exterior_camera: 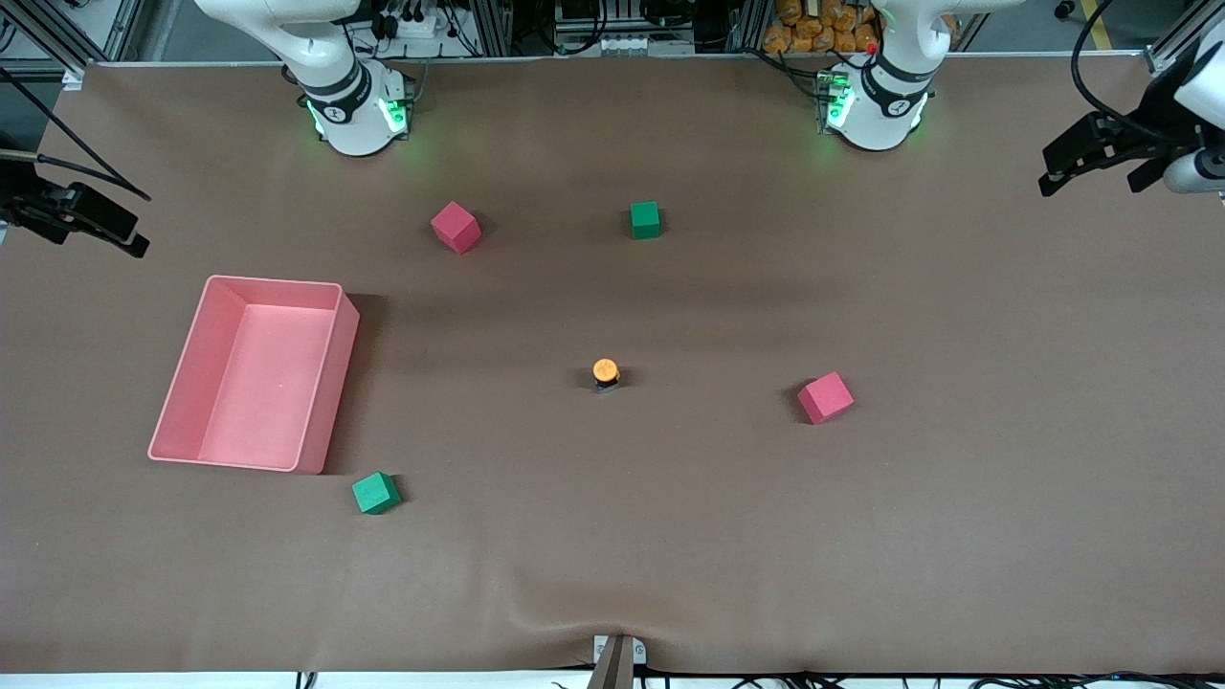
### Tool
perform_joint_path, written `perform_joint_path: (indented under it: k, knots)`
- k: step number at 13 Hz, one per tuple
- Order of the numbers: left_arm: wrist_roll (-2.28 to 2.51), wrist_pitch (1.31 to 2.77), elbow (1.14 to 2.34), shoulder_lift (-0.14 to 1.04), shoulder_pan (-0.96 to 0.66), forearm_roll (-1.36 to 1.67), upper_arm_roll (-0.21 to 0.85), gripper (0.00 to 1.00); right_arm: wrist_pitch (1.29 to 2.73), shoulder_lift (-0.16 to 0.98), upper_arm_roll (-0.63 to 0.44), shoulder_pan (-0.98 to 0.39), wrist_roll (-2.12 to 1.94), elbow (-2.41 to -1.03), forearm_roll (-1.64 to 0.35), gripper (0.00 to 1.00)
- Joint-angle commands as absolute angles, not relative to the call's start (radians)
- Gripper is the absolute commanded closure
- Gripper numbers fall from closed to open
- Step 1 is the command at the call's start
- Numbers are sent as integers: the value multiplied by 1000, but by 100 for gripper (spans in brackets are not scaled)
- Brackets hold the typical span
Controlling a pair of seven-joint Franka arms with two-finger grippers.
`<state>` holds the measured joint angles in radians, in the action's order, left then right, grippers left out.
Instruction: Place and upright button with both arms
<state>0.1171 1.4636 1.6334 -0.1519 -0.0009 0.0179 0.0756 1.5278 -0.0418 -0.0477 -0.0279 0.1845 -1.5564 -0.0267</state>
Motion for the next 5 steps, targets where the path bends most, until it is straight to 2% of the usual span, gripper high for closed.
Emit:
perform_joint_path:
  k: [1, 5]
  knots:
    - [112, 1425, 1588, -141, -17, -2, 55, 0, 1520, -49, -49, -26, 175, -1557, -26, 0]
    - [112, 1397, 1554, -124, -58, -8, 28, 0, 1517, -48, -49, -26, 176, -1557, -26, 0]
